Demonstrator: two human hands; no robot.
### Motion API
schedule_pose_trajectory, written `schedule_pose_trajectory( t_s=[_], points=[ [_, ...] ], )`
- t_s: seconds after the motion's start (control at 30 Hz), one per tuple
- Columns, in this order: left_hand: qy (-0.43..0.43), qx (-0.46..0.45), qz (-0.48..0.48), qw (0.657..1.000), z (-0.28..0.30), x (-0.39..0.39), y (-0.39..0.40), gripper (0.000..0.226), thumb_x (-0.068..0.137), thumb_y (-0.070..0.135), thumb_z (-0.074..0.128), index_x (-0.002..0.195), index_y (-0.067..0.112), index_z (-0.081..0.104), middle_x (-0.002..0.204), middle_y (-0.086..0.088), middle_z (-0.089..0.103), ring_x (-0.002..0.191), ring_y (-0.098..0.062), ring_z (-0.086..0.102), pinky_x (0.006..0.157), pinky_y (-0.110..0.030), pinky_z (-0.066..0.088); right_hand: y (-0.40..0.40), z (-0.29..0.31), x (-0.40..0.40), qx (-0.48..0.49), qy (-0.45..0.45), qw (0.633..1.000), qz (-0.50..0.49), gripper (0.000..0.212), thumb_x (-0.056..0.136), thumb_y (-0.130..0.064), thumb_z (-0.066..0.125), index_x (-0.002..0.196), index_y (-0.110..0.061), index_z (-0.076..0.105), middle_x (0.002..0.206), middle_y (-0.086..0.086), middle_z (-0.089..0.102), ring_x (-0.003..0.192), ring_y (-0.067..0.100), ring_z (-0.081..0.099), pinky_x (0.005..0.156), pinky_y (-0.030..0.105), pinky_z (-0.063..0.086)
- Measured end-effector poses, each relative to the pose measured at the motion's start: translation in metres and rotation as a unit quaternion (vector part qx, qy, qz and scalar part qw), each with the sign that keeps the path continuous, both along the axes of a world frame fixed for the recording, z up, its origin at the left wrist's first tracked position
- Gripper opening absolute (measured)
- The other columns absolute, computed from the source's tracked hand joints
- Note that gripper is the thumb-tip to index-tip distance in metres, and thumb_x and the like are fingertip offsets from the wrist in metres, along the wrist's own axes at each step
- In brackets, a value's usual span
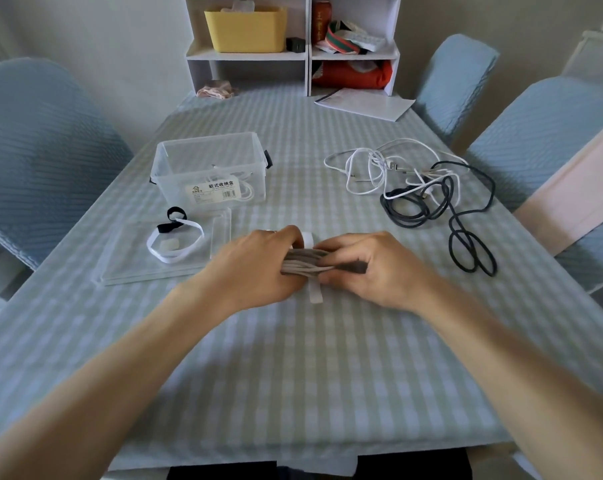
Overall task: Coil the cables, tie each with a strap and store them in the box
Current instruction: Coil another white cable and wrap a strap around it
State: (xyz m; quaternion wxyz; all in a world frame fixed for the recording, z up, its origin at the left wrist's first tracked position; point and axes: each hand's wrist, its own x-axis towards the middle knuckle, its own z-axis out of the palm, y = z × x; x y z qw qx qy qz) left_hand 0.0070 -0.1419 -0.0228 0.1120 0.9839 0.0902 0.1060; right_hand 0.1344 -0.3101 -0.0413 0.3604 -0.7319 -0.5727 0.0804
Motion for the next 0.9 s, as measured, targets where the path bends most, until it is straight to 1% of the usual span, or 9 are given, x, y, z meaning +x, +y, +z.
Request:
schedule_pose_trajectory(
  t_s=[0.07, 0.1, 0.17, 0.23, 0.3, 0.47, 0.6, 0.77, 0.9],
  points=[
    [-0.020, -0.065, -0.040, 0.997, -0.003, -0.006, 0.010, 0.045, 0.076, 0.044, 0.072, 0.115, 0.028, 0.056, 0.096, 0.012, 0.061, 0.091, -0.011, 0.061, 0.071, -0.021, 0.044, -0.001, -0.003, 0.002, -0.005, -0.015, 1.000, -0.001, 0.024, 0.086, -0.033, 0.069, 0.103, -0.019, 0.079, 0.115, -0.013, 0.071, 0.103, 0.004, 0.067, 0.088, 0.035, 0.052],
    [-0.037, -0.090, -0.062, 0.993, -0.004, -0.011, 0.014, 0.050, 0.074, 0.045, 0.076, 0.118, 0.028, 0.058, 0.100, 0.012, 0.062, 0.090, -0.003, 0.059, 0.074, -0.012, 0.041, -0.002, -0.003, 0.002, -0.005, -0.024, 1.000, 0.001, 0.024, 0.086, -0.032, 0.069, 0.102, -0.019, 0.079, 0.115, -0.012, 0.071, 0.102, 0.004, 0.067, 0.087, 0.033, 0.051],
    [-0.077, -0.113, -0.110, 0.984, -0.010, -0.015, 0.018, 0.053, 0.075, 0.040, 0.082, 0.121, 0.023, 0.063, 0.109, 0.010, 0.064, 0.095, 0.007, 0.056, 0.080, -0.004, 0.038, -0.003, -0.005, 0.003, -0.005, -0.035, 0.999, -0.001, 0.024, 0.086, -0.032, 0.069, 0.102, -0.018, 0.079, 0.115, -0.012, 0.072, 0.101, 0.005, 0.067, 0.087, 0.023, 0.049],
    [-0.107, -0.111, -0.152, 0.976, -0.016, -0.014, 0.021, 0.041, 0.080, 0.033, 0.081, 0.118, 0.021, 0.069, 0.113, 0.008, 0.066, 0.103, 0.006, 0.058, 0.088, -0.008, 0.041, -0.004, -0.006, 0.003, -0.004, -0.039, 0.999, -0.003, 0.025, 0.086, -0.033, 0.069, 0.104, -0.020, 0.079, 0.117, -0.012, 0.071, 0.104, 0.003, 0.066, 0.088, 0.017, 0.047],
    [-0.119, -0.096, -0.167, 0.974, -0.020, -0.012, 0.024, 0.031, 0.084, 0.033, 0.074, 0.114, 0.023, 0.074, 0.113, 0.007, 0.069, 0.104, -0.001, 0.063, 0.091, -0.015, 0.046, -0.003, -0.008, 0.004, 0.002, -0.045, 0.999, -0.006, 0.024, 0.087, -0.032, 0.070, 0.107, -0.022, 0.078, 0.119, -0.012, 0.071, 0.107, 0.003, 0.065, 0.091, 0.022, 0.049],
    [-0.114, -0.046, -0.164, 0.979, -0.027, -0.012, 0.026, 0.030, 0.092, 0.042, 0.058, 0.114, 0.031, 0.075, 0.117, 0.011, 0.070, 0.105, -0.010, 0.067, 0.087, -0.031, 0.055, -0.002, -0.004, 0.004, -0.013, -0.046, 0.999, -0.009, 0.025, 0.084, -0.033, 0.074, 0.106, -0.023, 0.078, 0.117, -0.011, 0.070, 0.106, 0.005, 0.066, 0.089, 0.035, 0.052],
    [-0.133, -0.018, -0.167, 0.977, -0.034, -0.015, 0.022, 0.028, 0.096, 0.038, 0.057, 0.116, 0.026, 0.072, 0.122, 0.008, 0.068, 0.106, -0.018, 0.067, 0.077, -0.039, 0.058, 0.000, 0.010, 0.007, -0.048, -0.011, 0.999, -0.011, 0.045, 0.073, -0.034, 0.075, 0.117, -0.028, 0.071, 0.112, -0.010, 0.071, 0.105, 0.003, 0.064, 0.091, 0.032, 0.050],
    [-0.166, -0.045, -0.136, 0.976, -0.036, -0.017, 0.017, 0.025, 0.094, 0.034, 0.062, 0.110, 0.023, 0.076, 0.117, 0.007, 0.072, 0.105, -0.016, 0.069, 0.077, -0.037, 0.059, 0.008, 0.010, 0.006, -0.071, -0.011, 0.997, 0.029, 0.048, 0.068, -0.033, 0.071, 0.115, -0.026, 0.066, 0.113, -0.001, 0.070, 0.105, 0.015, 0.066, 0.089, 0.041, 0.052],
    [-0.190, -0.061, -0.102, 0.975, -0.035, -0.017, 0.013, 0.022, 0.087, 0.033, 0.066, 0.103, 0.025, 0.079, 0.108, 0.004, 0.075, 0.102, -0.011, 0.070, 0.078, -0.033, 0.059, -0.006, 0.004, 0.008, -0.057, -0.004, 0.998, 0.030, 0.061, 0.067, -0.025, 0.074, 0.127, -0.024, 0.064, 0.134, -0.012, 0.060, 0.125, 0.001, 0.054, 0.106, 0.031, 0.044]
  ],
)
